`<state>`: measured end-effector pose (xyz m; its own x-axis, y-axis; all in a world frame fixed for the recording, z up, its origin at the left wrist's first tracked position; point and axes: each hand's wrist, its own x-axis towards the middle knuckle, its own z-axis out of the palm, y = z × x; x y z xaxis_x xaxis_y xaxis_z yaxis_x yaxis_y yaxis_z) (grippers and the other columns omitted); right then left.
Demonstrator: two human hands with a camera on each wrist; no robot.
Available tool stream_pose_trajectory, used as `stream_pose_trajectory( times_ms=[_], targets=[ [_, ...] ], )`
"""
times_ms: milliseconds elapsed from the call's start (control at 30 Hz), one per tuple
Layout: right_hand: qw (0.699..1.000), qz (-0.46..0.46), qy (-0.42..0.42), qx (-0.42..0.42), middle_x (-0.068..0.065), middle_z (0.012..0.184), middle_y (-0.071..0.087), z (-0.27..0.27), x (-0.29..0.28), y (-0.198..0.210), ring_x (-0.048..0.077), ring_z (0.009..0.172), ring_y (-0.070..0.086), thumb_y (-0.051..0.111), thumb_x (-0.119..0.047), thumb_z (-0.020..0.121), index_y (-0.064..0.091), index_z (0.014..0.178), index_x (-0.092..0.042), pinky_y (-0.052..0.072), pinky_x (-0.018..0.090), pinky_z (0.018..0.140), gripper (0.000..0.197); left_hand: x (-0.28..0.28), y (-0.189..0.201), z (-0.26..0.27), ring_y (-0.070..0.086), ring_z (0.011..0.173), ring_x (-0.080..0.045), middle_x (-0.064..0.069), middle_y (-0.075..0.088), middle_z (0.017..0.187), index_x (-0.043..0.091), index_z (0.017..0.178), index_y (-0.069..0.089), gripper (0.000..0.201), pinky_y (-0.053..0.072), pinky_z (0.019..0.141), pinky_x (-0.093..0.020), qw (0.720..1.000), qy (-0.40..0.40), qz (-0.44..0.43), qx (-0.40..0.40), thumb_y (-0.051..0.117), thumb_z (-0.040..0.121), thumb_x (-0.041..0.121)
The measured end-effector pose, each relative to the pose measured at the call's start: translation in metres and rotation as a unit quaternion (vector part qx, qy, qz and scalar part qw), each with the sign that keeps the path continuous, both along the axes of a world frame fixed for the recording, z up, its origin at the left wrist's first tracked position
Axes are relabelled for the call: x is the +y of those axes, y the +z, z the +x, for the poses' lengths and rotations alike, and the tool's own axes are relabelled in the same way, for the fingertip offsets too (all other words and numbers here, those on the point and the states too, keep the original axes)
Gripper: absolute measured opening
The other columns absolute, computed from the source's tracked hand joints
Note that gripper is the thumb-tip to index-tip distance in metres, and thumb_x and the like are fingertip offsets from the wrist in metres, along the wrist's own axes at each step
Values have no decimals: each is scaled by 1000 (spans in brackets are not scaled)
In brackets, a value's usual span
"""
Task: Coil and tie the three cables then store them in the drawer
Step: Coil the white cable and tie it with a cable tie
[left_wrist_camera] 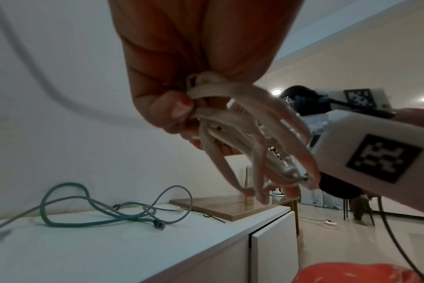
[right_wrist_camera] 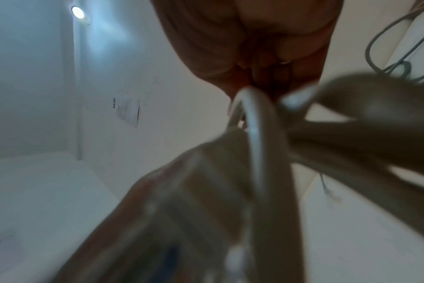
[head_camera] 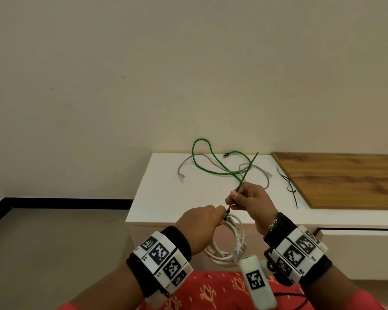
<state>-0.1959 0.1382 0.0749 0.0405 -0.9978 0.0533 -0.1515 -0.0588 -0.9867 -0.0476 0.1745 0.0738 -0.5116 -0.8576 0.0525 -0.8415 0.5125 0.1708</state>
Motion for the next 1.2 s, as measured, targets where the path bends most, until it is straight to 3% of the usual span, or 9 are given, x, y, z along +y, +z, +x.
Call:
stream_pose_trajectory(
  times_ms=[200,300,433,567,733,833,933,1000,1200],
  targets=[
    [983,-115,11,140,0,66,61,24,14,8,20,72,59,54,-3,88,45,62,-14,49,29,70,30,-3,-4,5,54,85,-34,-17,63,102,7,103,50,20,30,65,-33,995,87,46,-6,36,89,4],
    [955,-186,19,229,-6,63,54,39,24,9,10,65,55,53,-1,86,36,58,-27,40,14,56,42,-8,0,10,58,98,-32,-14,64,109,9,102,55,22,39,74,-34,989,119,77,28,37,89,5],
    [916,-267,20,298,-16,58,38,54,37,-3,8,54,38,56,-1,78,38,63,-21,29,18,53,31,-15,-1,15,60,96,-34,-18,65,102,17,59,37,31,40,70,-32,979,162,101,75,39,86,3],
    [890,-330,8,316,-19,57,32,55,44,-12,3,52,26,59,-5,66,38,62,-23,23,10,49,28,-18,-10,16,60,92,-36,-21,66,98,14,59,34,29,41,68,-33,985,132,90,71,40,85,2],
    [969,-197,-22,144,1,61,56,35,28,-8,12,56,49,59,1,82,41,58,-26,39,15,53,40,-22,-20,15,59,101,-33,-14,67,108,13,110,54,21,45,79,-36,983,108,74,133,39,95,17],
    [980,-156,-8,122,2,68,61,27,20,-1,6,61,53,61,-8,84,50,63,-18,41,11,55,26,-25,-21,17,58,96,-35,-18,66,104,7,109,52,23,43,78,-37,971,124,92,185,39,96,21],
    [984,-94,23,147,-5,87,64,21,19,-6,11,87,60,62,-20,85,60,86,-19,47,18,74,3,-25,-22,20,57,79,-31,-17,65,92,8,109,49,20,39,61,-32,951,156,104,244,41,96,21],
    [982,-50,30,180,-5,99,61,14,18,-16,14,96,58,62,-27,84,60,104,-16,46,23,81,24,-27,-24,23,48,62,-20,-8,56,76,10,103,42,15,33,48,-25,932,194,116,285,42,96,23],
    [989,103,85,70,9,94,57,26,7,-35,15,71,57,64,-23,84,57,112,-3,53,23,58,35,-45,-35,47,48,57,-18,-5,48,77,11,92,35,24,36,36,-23,866,286,149,382,55,90,24]
  ],
)
